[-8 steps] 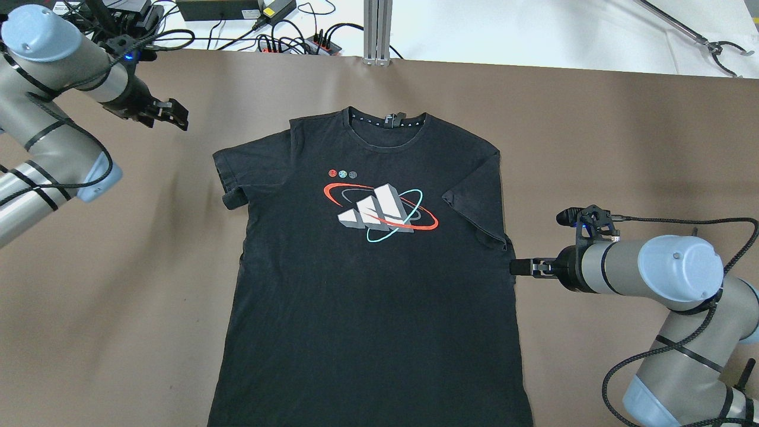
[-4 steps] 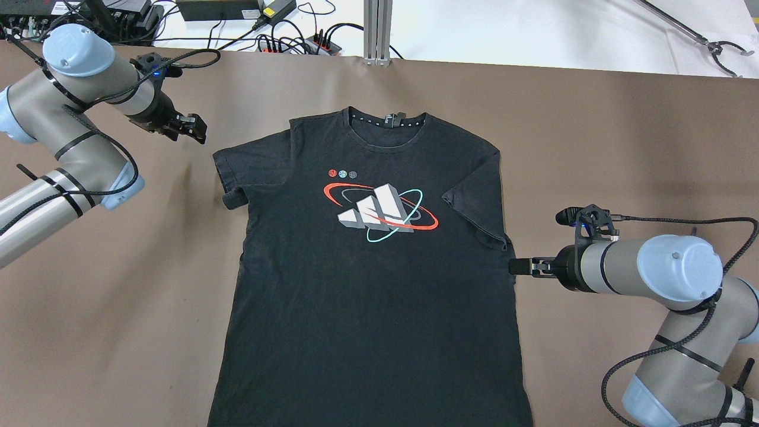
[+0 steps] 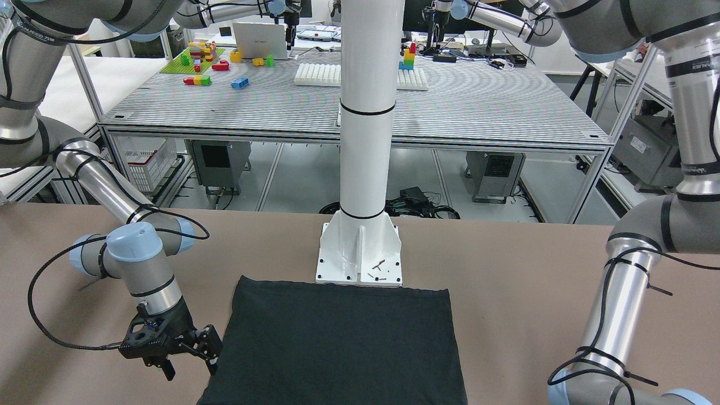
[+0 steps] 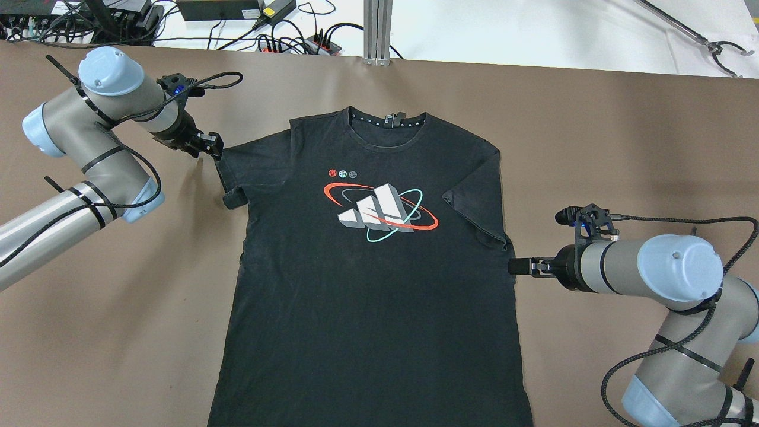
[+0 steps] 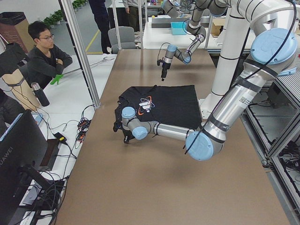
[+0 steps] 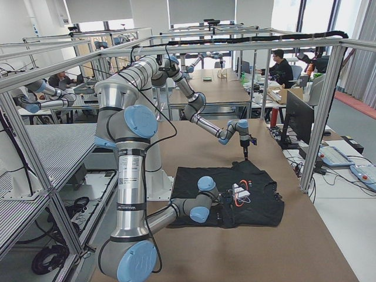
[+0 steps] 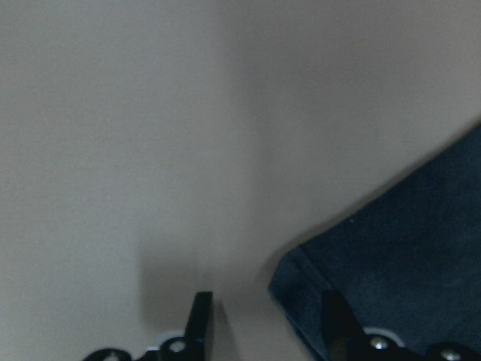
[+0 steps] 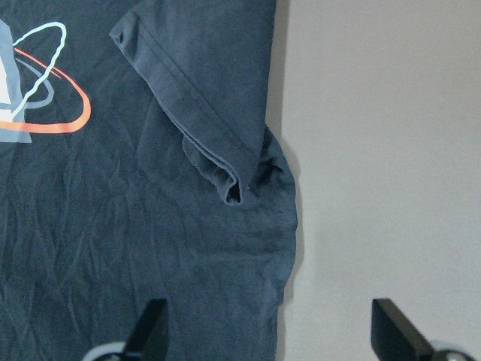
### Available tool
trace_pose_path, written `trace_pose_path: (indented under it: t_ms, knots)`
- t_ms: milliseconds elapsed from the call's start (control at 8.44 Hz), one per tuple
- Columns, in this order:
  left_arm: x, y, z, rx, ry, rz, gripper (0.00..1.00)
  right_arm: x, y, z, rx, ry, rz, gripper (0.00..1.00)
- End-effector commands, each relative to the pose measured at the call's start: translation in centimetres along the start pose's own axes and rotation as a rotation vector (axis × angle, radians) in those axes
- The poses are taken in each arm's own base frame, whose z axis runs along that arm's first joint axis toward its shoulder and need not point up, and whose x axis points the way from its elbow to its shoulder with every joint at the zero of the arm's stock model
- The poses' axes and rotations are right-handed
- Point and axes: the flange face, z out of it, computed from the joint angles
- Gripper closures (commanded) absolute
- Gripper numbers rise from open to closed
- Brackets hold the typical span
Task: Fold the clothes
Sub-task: 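Move the left gripper in toward the shirt's far shoulder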
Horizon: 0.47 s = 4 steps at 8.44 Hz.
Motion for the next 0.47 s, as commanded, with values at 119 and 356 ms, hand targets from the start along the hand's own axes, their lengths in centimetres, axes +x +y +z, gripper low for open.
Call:
trace_pose_path:
  t_ms: [119,356]
  knots:
    - [1.2,-0.5,0.0,0.003,0.024,0.02,0.9,0.3,0.1,-0.1,0.002,0.004,0.001,0.05]
    - [1.8,-0.7,-0.5,0.012,0.032,0.023,1.0,0.4,0.2,-0.2,0.0,0.005,0.003,0.05]
